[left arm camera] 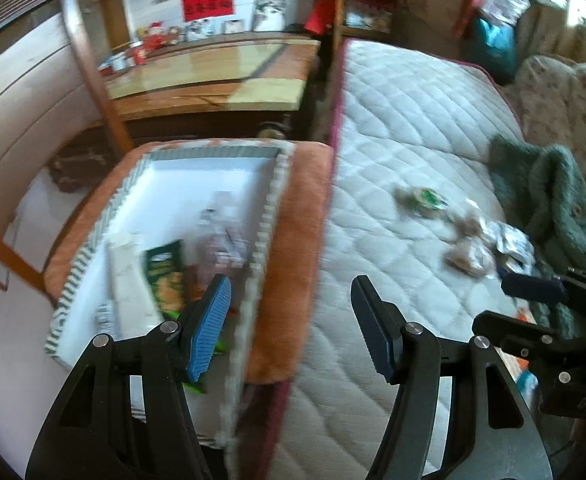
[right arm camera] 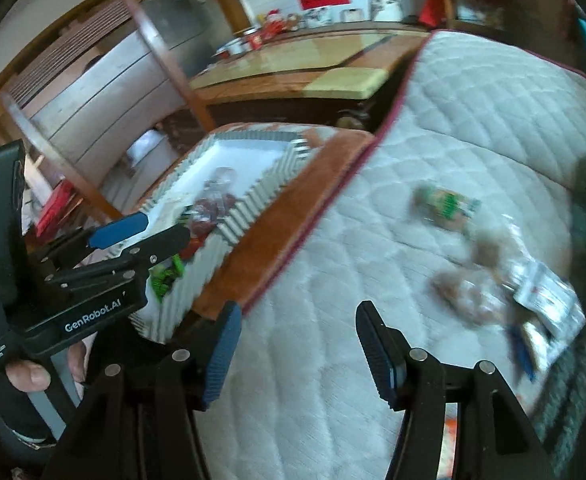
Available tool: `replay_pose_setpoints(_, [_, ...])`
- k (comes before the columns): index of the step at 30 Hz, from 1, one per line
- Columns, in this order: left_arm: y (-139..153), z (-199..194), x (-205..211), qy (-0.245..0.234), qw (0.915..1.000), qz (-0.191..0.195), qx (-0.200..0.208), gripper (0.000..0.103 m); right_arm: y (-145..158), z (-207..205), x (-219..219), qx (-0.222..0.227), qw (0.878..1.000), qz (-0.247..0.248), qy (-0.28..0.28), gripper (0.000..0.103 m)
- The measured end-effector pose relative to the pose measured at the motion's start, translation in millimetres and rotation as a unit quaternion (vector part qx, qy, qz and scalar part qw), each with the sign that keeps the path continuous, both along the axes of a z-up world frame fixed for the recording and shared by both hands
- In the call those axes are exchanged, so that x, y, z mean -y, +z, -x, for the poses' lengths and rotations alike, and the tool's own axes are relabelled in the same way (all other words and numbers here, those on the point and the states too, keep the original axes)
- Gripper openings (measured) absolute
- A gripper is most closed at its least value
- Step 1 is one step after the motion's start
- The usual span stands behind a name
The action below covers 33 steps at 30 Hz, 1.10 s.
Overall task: Organize snacks
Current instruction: 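Open both grippers and return them to the mattress, then grasp the clear nut bag with left while right grasps white strawberry packet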
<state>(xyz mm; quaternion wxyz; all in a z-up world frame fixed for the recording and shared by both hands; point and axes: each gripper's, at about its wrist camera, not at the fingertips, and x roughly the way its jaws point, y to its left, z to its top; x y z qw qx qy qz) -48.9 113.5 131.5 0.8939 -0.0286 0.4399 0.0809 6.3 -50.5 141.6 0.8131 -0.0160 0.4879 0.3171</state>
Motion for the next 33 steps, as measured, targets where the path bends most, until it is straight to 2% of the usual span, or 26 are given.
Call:
replay_pose_setpoints(6, [-14,-14,38,-0.049,0.9980,0.025,-0.030,0.063,-10,2,58,-0.018,0.999,0.014,-0.044,0.061])
replay_pose_setpoints(11, [-27,-27,59,-0.077,0.9945,0.046,-0.053,0.063,-30,3,111,-0.047,0.994,0.028,-0.091,0.062])
replay_pose_setpoints(17, [-49,-50,86,-0.123,0.9848,0.083,-0.091,0.063,-51,0,152,-0.076,0.988,0.030,-0.132,0.062])
replay_pose_setpoints(20, [-56,-61,98,-0.144,0.9781,0.108,-0.104,0.073,-58,-3,163,-0.086,0.985,0.024,-0.146,0.064])
replay_pose_setpoints(23, [-64,-75,112,-0.161,0.9733,0.120,-0.111,0.074,-64,-2,167,-0.091,0.985,0.024,-0.148,0.065])
replay_pose_setpoints(26, [-68,-91,124,-0.173,0.9705,0.120,-0.117,0.074,-73,-3,168,-0.102,0.983,0.027,-0.149,0.066])
replay_pose_setpoints(33, [-82,-136,163,-0.220,0.9640,0.089,-0.120,0.074,-84,-4,182,-0.115,0.980,0.023,-0.162,0.067])
